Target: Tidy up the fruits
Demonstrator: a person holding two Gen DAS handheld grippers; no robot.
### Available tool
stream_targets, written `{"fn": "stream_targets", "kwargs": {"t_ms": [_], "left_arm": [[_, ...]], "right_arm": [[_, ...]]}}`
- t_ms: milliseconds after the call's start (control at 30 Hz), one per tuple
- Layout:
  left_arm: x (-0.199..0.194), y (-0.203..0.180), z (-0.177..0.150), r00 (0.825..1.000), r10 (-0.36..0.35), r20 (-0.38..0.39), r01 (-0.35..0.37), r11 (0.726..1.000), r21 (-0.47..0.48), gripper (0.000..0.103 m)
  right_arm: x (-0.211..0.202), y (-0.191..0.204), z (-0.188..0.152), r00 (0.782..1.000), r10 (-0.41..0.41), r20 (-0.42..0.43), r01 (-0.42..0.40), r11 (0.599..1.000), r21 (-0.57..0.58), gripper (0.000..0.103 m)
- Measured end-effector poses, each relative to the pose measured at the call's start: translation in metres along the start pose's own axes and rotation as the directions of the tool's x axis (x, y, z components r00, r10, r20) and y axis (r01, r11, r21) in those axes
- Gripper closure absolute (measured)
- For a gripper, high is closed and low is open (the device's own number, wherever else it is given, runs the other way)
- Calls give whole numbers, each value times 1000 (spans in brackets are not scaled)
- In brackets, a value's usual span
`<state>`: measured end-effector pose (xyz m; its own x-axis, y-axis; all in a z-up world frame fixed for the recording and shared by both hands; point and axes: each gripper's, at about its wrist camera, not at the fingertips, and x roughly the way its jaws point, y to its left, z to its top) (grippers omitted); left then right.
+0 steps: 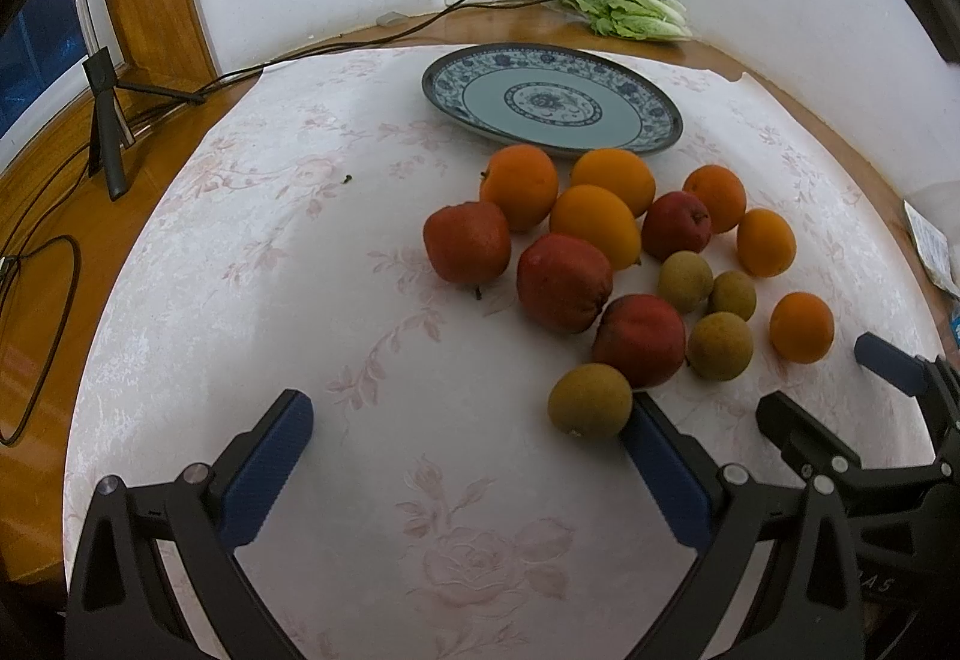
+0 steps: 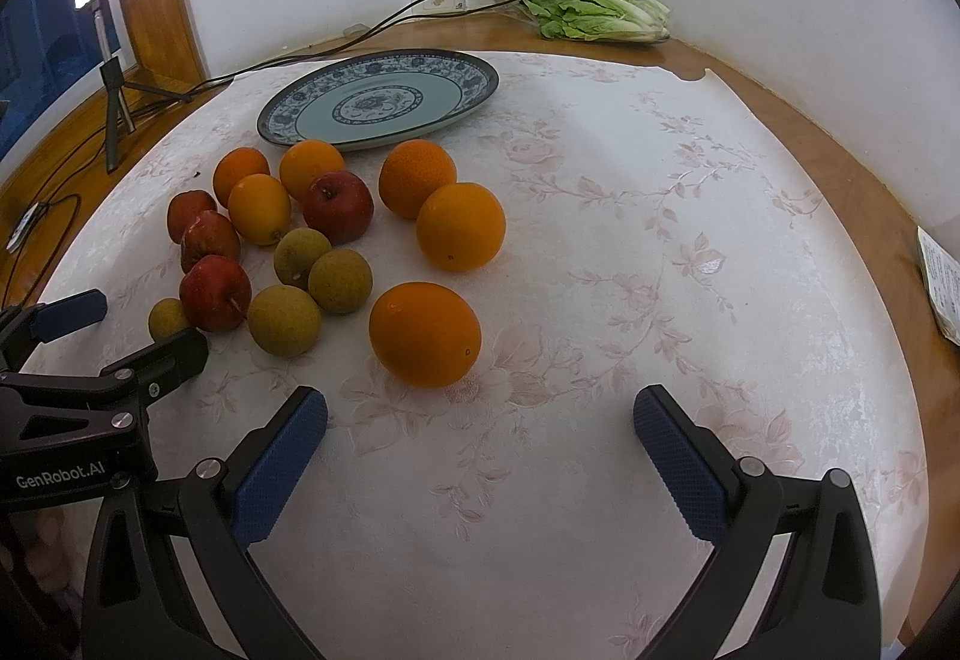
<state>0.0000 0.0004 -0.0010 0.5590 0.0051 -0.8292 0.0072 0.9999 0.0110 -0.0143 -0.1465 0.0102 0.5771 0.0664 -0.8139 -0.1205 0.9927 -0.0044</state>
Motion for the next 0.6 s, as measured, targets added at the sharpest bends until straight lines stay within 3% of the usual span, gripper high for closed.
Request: {"fn": "stream_targets", "kwargs": {"t_ms": [233,333,533,600], "left_arm": [[-1,0,0,1000,-17,-17,17,1000,12,0],[-7,1,-2,998,-60,-10,60,998,-3,2],[-16,-8,-1,998,-64,23,63,998,30,18],[-16,-11,0,997,-71,24,70,997,42,27]], "right_arm": [[-2,0,2,999,18,-29,-19,999,-28,1],[-6,-5,4,998,54,-28,-55,998,-20,8],[-8,-15,10,991,133,-29,-133,991,4,26],[-8,-18,12,989,145,-29,-144,989,9,34]]}}
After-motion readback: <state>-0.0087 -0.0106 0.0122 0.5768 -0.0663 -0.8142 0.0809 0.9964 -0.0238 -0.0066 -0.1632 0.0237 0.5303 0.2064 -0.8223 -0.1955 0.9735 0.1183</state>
